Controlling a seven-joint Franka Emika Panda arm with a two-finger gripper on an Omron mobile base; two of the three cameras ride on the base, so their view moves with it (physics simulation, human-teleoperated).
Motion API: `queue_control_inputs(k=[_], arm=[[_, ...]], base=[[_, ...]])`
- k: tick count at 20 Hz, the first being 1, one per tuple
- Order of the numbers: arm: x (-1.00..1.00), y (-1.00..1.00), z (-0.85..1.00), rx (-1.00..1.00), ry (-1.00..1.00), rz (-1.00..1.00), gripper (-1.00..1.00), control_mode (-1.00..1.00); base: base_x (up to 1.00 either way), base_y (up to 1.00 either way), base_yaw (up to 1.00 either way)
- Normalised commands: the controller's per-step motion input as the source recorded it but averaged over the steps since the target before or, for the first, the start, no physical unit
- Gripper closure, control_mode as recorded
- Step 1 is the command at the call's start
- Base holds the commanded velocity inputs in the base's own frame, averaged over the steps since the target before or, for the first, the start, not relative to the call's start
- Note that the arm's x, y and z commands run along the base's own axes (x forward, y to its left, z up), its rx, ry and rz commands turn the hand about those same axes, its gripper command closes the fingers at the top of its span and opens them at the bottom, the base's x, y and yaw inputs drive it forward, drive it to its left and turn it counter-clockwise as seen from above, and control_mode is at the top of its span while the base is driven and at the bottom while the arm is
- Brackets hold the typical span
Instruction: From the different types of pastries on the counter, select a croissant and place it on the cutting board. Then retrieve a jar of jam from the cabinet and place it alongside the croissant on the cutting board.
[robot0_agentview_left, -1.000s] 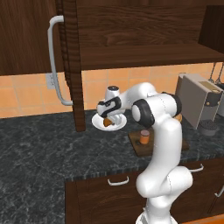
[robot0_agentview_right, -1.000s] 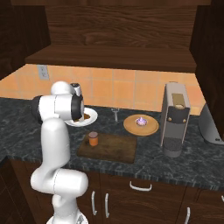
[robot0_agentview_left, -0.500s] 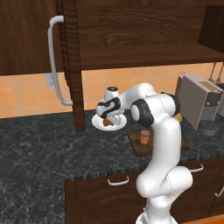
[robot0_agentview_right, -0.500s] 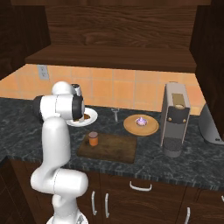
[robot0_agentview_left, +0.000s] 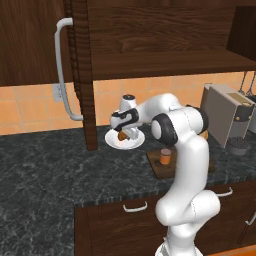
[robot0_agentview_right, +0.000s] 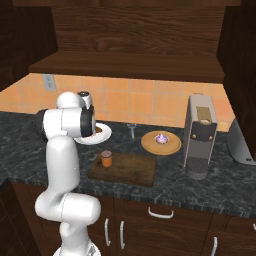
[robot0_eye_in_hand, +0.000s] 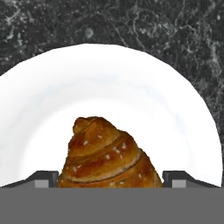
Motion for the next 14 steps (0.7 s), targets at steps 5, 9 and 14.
queue_control_inputs(k=[5,9,14], arm=[[-0.09,0.0,0.35,0.0,0.0,0.0,1.0,-1.0],[-0.69,-0.04,0.12,0.0,-0.06,0.0,1.0,-1.0],[-0.73,-0.11,0.28,0.0,-0.09,0.0,1.0,-1.0]], base=[[0.0,0.0,0.0],[0.0,0.0,0.0],[0.0,0.0,0.0]])
